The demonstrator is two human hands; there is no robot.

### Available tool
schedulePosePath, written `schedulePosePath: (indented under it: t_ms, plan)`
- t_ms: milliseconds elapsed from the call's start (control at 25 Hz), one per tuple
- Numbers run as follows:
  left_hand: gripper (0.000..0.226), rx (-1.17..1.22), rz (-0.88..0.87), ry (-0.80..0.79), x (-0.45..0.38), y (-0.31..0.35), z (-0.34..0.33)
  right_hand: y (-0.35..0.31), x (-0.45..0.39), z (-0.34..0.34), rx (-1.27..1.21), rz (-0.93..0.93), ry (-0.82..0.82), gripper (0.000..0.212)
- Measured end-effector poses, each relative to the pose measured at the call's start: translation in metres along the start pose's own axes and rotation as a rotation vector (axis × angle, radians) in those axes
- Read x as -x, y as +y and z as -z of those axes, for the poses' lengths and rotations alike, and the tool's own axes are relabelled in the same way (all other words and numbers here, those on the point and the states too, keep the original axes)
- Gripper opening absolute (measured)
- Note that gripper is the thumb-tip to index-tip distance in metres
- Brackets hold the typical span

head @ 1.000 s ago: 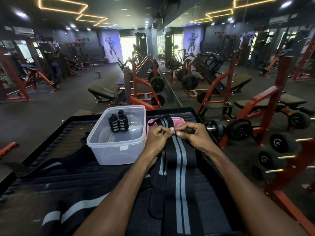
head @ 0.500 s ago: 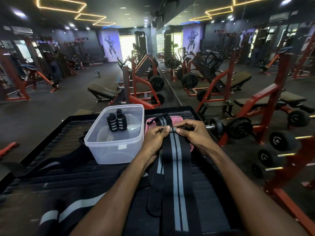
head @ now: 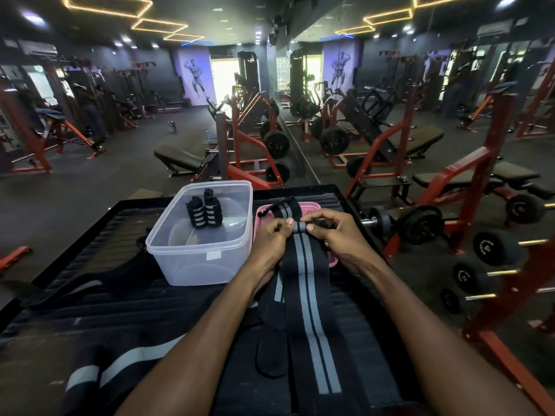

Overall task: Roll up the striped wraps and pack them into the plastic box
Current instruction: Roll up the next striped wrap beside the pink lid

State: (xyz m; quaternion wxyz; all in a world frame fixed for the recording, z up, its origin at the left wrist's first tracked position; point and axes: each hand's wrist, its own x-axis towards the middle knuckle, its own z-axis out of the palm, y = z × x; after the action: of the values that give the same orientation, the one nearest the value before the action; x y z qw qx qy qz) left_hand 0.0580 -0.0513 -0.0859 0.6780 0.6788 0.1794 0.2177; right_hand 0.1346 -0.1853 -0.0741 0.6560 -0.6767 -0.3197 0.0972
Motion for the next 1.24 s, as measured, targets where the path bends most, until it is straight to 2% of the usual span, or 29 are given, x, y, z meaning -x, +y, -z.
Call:
schedulePosePath:
  t_ms: [160,240,320,400,560,640,760,840,960,1080,1160,1240]
  plan:
    - [0.014,-0.104,-0.117,0.019,0.002,0.001,-0.002,0.003,-0.002,0.000,0.017,-0.039,0.004,0.017]
    - [0.013,-0.059,-0.074,-0.011,0.001,-0.001,-0.002,0.006,-0.004,0.002,0.080,0.022,0.025,0.019]
    - [0.023,0.066,0.023,-0.056,0.001,0.001,-0.003,0.007,-0.005,0.002,0.071,0.048,0.039,0.021]
    - [0.030,0.078,0.062,-0.093,0.000,0.000,-0.003,0.007,-0.006,0.002,0.035,0.055,0.040,0.022]
    - [0.016,0.003,0.044,-0.068,-0.001,-0.003,-0.002,0.009,-0.006,0.000,-0.045,-0.100,0.031,0.018]
    - [0.013,0.002,0.029,-0.080,0.002,-0.002,-0.003,0.012,-0.007,0.001,0.023,-0.065,0.047,0.014]
    - [0.040,0.049,0.070,-0.116,0.003,0.001,-0.003,0.011,-0.006,0.001,0.014,0.013,0.062,0.011]
    - [0.048,0.042,0.067,-0.115,0.000,-0.001,-0.002,0.011,-0.006,0.001,-0.020,0.014,0.035,0.014]
    - [0.028,-0.061,-0.007,-0.038,-0.003,-0.006,-0.001,0.010,-0.005,-0.001,-0.039,-0.072,-0.006,0.015]
    - [0.019,-0.092,-0.030,-0.056,0.000,-0.008,-0.002,0.005,-0.002,0.001,0.056,-0.093,-0.024,0.014]
    - [0.029,-0.044,0.010,-0.105,0.001,-0.006,-0.002,0.004,-0.002,0.003,0.092,-0.039,-0.015,0.014]
    - [0.051,-0.013,0.071,-0.138,0.001,-0.003,-0.001,0.003,-0.002,0.005,0.084,-0.019,-0.005,0.011]
